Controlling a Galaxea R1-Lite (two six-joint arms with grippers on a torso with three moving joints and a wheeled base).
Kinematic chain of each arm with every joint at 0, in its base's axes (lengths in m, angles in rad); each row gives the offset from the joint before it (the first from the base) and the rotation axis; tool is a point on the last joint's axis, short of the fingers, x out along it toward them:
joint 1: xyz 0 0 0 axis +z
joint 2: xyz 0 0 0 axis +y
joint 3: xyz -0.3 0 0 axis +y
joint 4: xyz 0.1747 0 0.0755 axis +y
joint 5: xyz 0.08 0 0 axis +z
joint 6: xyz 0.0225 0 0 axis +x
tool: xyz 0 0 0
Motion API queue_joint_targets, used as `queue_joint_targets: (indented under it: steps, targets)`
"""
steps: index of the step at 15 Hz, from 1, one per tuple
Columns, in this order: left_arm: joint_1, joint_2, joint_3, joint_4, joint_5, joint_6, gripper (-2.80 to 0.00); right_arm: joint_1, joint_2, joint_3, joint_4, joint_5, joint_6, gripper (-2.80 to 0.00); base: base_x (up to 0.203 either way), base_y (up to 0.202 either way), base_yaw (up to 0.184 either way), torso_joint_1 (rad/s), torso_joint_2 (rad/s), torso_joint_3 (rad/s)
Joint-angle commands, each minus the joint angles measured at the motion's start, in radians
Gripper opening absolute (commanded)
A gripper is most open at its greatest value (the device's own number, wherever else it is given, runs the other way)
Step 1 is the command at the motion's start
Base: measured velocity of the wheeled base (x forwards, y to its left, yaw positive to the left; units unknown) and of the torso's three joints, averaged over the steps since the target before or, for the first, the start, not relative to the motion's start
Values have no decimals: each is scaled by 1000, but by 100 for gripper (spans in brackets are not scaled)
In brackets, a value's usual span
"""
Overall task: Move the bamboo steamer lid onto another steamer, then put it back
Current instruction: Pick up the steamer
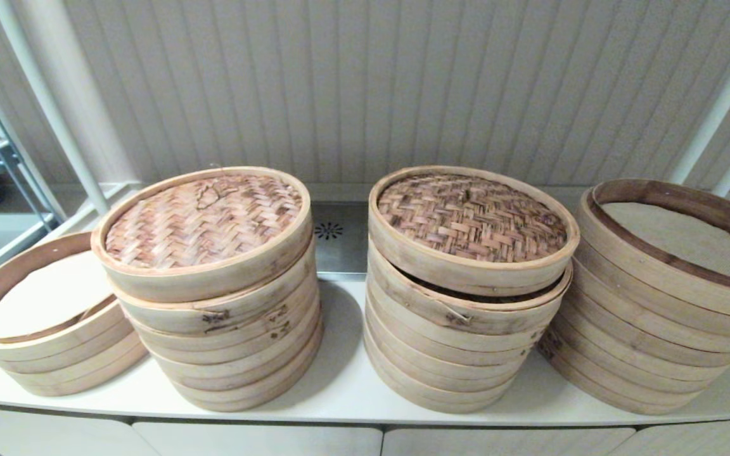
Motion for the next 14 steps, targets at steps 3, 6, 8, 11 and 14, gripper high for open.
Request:
queue_joint_targets:
  steps: [3,6,8,11,14]
  targets:
    - [0,2,35,-2,-2,-1,-280,0,-2,0,0,0,0,-280,0,0,0,0,0,0]
    - [0,2,35,-2,-2,-1,-280,0,-1,0,-1,3,0,-280,0,0,0,0,0,0]
    - [0,2,35,-2,0,-1,-280,0,-1,0,-3,3,-2,-280,0,0,0,0,0,0]
    - [0,2,35,-2,-2,-1,-280,0,-1,-14,16,-5,-6,-280,0,0,0,0,0,0]
    - [0,2,35,-2,-3,1,-280,2,2,-214,159,1,-7,-280,0,0,0,0,0,0]
